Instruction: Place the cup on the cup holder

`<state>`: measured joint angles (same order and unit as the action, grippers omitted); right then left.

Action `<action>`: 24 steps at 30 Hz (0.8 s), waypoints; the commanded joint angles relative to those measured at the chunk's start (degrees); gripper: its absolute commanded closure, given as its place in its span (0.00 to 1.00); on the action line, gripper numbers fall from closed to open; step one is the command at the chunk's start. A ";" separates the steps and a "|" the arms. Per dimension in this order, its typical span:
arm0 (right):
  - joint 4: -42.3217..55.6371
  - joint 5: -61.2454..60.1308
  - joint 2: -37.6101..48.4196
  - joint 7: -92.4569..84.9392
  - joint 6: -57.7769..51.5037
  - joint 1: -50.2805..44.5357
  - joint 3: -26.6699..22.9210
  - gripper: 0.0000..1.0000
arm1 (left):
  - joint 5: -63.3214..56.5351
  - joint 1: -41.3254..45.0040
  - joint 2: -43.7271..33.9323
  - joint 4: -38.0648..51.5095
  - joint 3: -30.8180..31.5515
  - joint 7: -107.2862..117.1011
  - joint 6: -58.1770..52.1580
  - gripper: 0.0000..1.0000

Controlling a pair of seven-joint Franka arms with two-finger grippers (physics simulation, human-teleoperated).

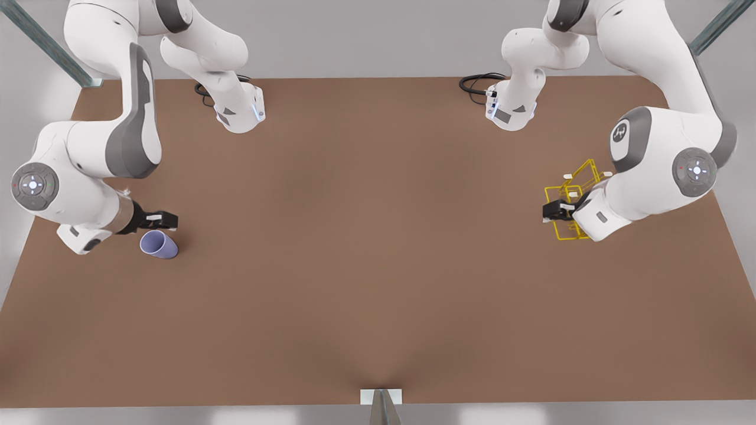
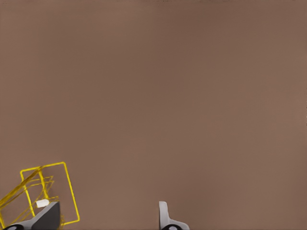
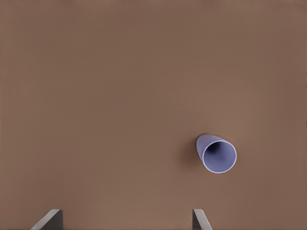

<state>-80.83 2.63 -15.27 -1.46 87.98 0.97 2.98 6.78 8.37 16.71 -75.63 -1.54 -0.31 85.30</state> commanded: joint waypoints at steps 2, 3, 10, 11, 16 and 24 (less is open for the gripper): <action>-0.03 0.18 -0.02 -2.06 5.71 0.00 0.01 0.00 | -0.10 0.25 -0.44 1.45 0.31 3.38 4.96 0.00; -0.03 0.18 0.06 -1.97 5.71 -0.09 0.01 0.00 | -0.45 0.25 -1.94 1.01 -0.13 2.94 3.82 0.00; -3.01 -1.49 -6.79 -2.41 17.22 -0.62 0.18 0.00 | -2.04 0.16 -2.29 0.30 -1.80 3.21 0.65 0.00; -3.45 -1.66 -8.28 -2.32 17.66 -0.35 0.10 0.00 | -1.95 0.16 -1.94 0.13 -2.06 3.21 0.74 0.00; -12.77 -2.81 -8.99 -2.49 25.48 4.04 -0.08 0.00 | -1.95 0.16 -1.94 0.04 -1.97 3.21 0.48 0.00; -18.57 -2.46 -9.25 -4.78 29.09 10.90 -0.26 0.00 | -1.86 0.16 -2.29 -0.31 -1.97 3.21 -0.14 0.00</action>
<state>-98.92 0.25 -24.50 -3.38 113.45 11.41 2.72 4.93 8.52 14.45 -75.93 -3.52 2.03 85.56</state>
